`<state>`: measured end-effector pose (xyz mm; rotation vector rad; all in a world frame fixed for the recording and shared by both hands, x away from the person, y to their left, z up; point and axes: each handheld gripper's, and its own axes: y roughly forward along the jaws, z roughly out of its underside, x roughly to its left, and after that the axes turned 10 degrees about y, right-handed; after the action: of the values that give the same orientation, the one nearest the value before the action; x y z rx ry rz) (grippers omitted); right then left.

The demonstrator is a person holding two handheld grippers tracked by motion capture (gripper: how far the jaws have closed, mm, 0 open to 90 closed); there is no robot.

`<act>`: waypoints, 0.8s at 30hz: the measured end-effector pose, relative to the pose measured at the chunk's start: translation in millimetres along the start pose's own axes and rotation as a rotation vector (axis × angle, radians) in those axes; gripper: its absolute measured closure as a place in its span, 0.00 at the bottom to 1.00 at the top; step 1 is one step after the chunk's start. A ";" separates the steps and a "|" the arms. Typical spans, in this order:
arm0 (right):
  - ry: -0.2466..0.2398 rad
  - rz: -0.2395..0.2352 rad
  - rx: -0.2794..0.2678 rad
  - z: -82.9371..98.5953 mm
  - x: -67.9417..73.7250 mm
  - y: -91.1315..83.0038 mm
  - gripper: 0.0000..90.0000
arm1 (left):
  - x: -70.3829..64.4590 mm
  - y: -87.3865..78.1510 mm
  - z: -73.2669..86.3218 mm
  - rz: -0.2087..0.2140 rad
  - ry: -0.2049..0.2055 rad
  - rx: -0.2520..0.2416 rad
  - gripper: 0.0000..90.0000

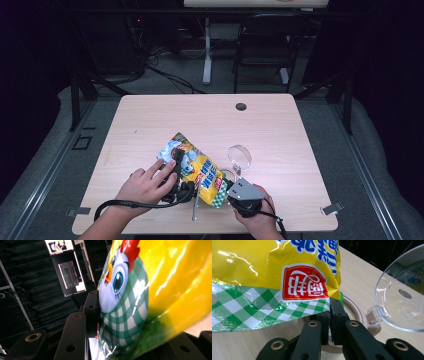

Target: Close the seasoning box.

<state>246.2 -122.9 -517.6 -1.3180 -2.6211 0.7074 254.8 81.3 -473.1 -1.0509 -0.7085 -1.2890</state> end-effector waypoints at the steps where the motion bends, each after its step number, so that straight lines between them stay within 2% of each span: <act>1: 0.000 0.000 0.000 0.0 0.0 0.0 0.97 | 0.3 -0.2 -0.1 0.001 0.003 0.002 0.71; 9: 0.021 -0.003 0.000 -0.2 -2.3 -0.7 0.97 | 2.4 -1.4 -1.5 0.003 0.004 -0.003 0.72; 24: 0.017 -0.009 0.005 0.3 -0.3 1.8 0.97 | 2.9 -2.1 -1.1 0.006 0.020 -0.002 0.73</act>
<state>247.6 -122.3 -518.6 -1.3047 -2.6085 0.6986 253.1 79.3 -470.4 -1.0401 -0.6888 -1.2936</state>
